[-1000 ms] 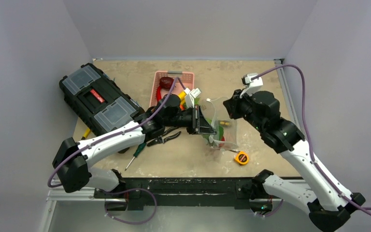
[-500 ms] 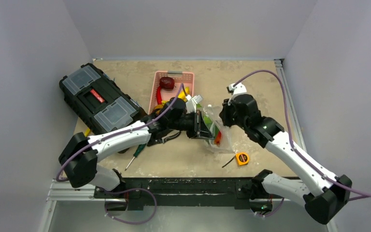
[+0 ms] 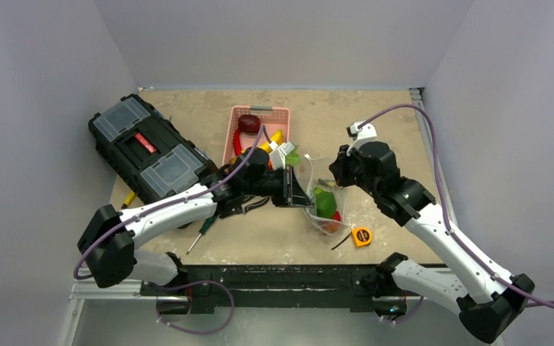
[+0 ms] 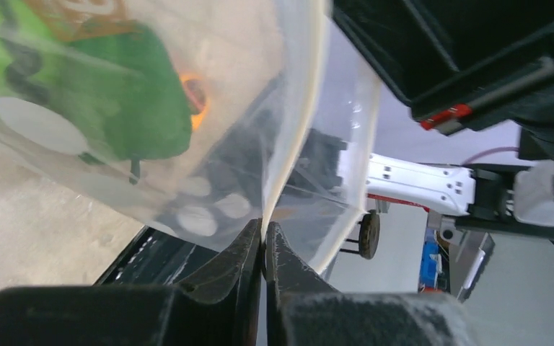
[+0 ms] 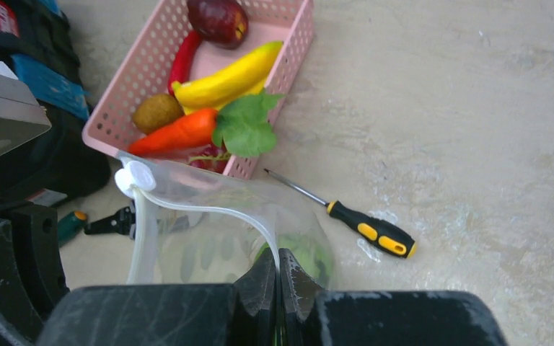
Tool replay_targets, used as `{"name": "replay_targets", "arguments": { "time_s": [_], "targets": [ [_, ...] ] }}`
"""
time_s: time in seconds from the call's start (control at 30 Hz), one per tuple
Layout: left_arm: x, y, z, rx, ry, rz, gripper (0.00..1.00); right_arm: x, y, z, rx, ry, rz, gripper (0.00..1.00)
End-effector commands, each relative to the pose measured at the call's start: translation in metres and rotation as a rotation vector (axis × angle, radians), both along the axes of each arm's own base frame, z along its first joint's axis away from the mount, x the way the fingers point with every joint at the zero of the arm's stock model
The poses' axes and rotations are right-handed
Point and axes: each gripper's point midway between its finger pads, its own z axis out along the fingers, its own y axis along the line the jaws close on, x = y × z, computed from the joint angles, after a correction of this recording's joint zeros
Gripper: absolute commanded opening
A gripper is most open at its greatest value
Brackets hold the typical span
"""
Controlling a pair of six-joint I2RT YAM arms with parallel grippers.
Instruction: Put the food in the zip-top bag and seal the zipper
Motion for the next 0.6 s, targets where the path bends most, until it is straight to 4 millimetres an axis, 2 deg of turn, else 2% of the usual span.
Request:
{"name": "replay_targets", "arguments": {
  "time_s": [0.0,0.13,0.2,0.37,0.47,0.57],
  "targets": [
    [0.007,0.007,-0.003,0.022,-0.051,0.006,0.12,-0.001,-0.006,0.015,0.023,-0.054,-0.029,0.00],
    [0.014,0.021,0.016,0.061,-0.153,0.032,0.45,-0.005,-0.011,0.032,0.057,-0.118,-0.032,0.00],
    [0.018,0.032,0.026,0.078,-0.222,0.050,0.55,-0.005,-0.013,0.031,0.052,-0.119,-0.038,0.00],
    [0.030,0.069,0.054,0.125,-0.404,0.149,0.67,-0.005,-0.014,0.027,0.055,-0.126,-0.043,0.00],
    [0.045,0.095,0.054,0.197,-0.440,0.248,0.70,-0.005,-0.014,0.030,0.070,-0.151,-0.041,0.00],
    [0.061,0.115,0.045,0.245,-0.408,0.327,0.72,-0.005,-0.014,0.029,0.066,-0.172,-0.030,0.00]
  ]
}}
